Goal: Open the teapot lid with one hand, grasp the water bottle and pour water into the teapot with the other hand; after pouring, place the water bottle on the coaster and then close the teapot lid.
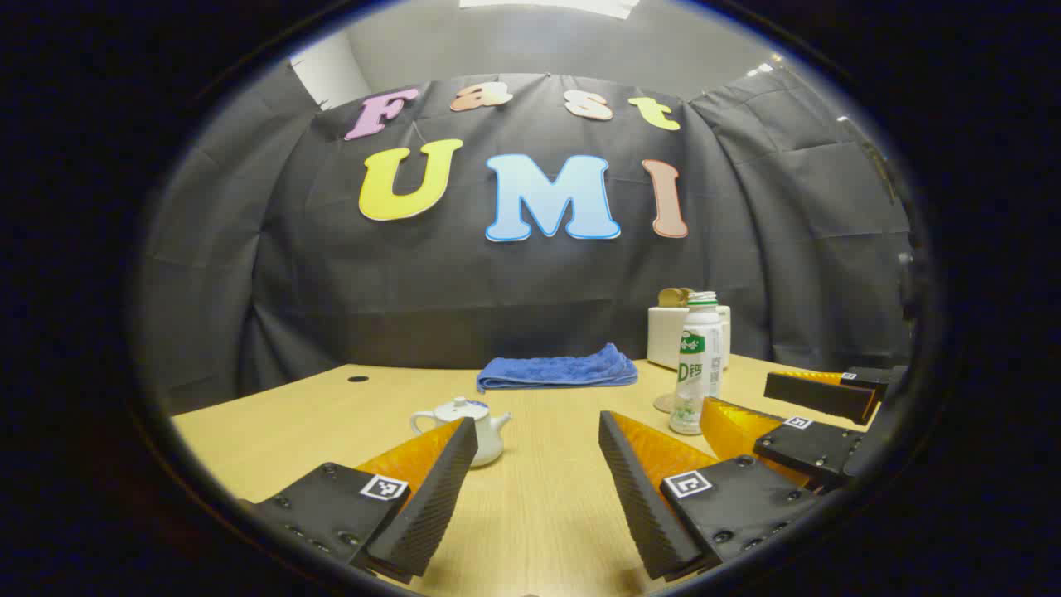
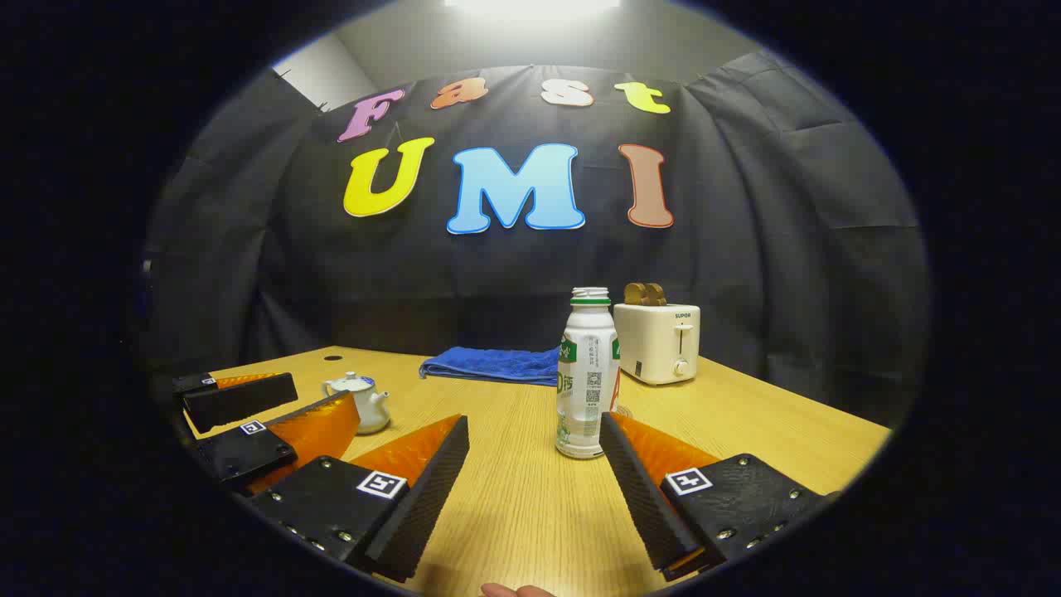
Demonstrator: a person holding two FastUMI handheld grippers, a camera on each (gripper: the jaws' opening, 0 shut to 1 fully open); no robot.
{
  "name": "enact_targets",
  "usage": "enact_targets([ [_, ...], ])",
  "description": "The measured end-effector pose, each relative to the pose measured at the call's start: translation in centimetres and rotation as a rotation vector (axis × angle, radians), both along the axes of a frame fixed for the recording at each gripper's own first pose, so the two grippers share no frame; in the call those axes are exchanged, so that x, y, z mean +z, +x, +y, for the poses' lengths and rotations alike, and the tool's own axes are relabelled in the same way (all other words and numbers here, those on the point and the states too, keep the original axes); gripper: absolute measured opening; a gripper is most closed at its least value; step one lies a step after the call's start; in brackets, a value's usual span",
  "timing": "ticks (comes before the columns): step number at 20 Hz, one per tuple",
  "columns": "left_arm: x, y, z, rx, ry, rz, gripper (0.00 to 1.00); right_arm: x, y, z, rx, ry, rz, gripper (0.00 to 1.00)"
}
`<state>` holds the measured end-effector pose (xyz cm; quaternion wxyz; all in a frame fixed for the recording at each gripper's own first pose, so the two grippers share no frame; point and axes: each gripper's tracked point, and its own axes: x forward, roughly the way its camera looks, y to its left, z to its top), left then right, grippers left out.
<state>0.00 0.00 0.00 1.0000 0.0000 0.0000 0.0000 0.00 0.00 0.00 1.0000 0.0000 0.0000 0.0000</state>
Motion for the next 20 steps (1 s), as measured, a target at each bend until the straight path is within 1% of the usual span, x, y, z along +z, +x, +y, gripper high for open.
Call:
enact_targets([
  [9, 0.0, 0.0, 0.0, 0.0, 0.0, 0.0, 1.0, 0.0, 0.0, 0.0, 0.0, 0.0, 0.0, 0.97],
  [12, 0.0, 0.0, 0.0, 0.0, 0.0, 0.0, 0.99, 0.0, 0.0, 0.0, 0.0, 0.0, 0.0, 0.97],
  [13, 0.04, 0.0, 0.01, -0.001, 0.002, -0.001, 0.99, -0.08, -0.12, -0.37, -0.002, -0.023, 0.007, 0.97],
  [17, 0.31, 0.02, 0.0, -0.001, 0.0, -0.005, 0.99, -0.1, -0.24, -0.32, -0.002, -0.017, 0.013, 0.97],
  [20, 0.21, -0.02, -0.26, -0.021, -0.001, -0.002, 0.99, 0.0, -0.25, -0.38, -0.008, -0.018, 0.011, 0.97],
])
